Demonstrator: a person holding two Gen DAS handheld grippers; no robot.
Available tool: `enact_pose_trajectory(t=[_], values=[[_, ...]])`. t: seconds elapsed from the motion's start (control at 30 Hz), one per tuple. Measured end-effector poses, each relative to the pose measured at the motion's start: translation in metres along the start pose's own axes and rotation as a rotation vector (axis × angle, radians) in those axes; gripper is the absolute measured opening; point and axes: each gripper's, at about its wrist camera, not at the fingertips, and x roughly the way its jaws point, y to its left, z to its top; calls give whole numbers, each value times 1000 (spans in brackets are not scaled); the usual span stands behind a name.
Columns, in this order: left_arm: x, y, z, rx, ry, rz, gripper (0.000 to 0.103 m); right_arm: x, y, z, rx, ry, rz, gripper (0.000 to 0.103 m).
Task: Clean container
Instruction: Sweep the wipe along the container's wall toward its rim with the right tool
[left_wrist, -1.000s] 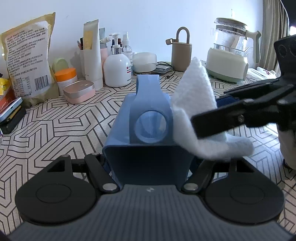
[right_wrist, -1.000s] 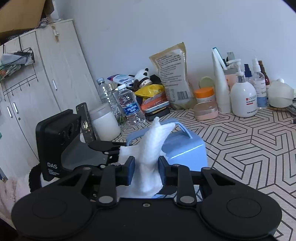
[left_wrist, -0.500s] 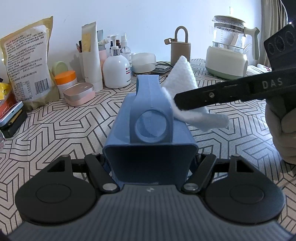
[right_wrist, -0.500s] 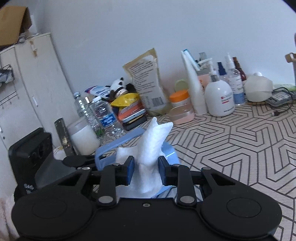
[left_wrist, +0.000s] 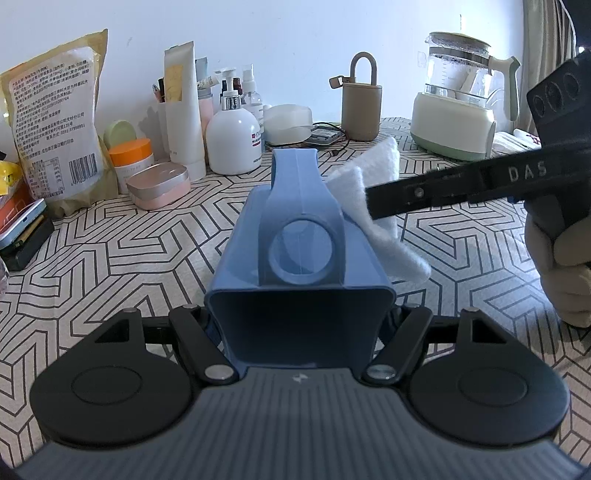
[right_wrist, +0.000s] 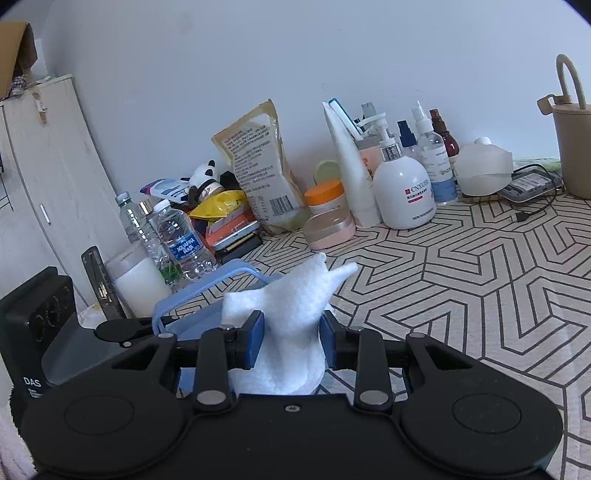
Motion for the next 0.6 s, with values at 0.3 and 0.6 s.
enact_pose_trajectory(t=[0.3, 0.6], values=[[0, 3, 0, -19, 1, -14, 74, 10, 7, -7, -63, 82, -37, 34], [0, 4, -1, -14, 6, -8, 74, 6, 2, -5, 1, 98, 39, 34]])
